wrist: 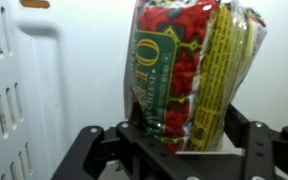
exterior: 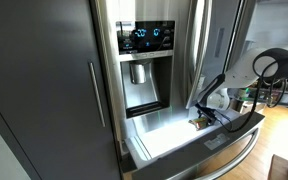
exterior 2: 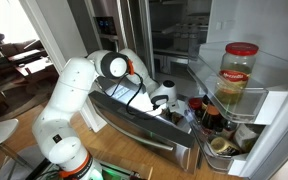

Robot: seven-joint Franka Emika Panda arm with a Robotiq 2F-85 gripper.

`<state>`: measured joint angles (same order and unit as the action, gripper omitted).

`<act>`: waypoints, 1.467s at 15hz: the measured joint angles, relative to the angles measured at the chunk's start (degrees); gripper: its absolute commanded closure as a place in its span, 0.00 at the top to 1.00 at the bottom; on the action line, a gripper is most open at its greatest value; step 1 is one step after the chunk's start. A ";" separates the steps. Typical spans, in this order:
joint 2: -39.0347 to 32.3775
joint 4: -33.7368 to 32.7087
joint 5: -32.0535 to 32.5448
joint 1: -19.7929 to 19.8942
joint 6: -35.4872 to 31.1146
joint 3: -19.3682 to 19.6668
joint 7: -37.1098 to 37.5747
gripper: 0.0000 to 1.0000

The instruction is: Move the packet from the open drawer to the shelf above it

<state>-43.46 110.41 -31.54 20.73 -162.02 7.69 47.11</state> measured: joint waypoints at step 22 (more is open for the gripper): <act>7.67 4.04 -0.09 -5.54 8.20 4.27 1.44 0.00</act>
<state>-35.79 114.45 -31.64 15.19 -153.82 11.96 48.55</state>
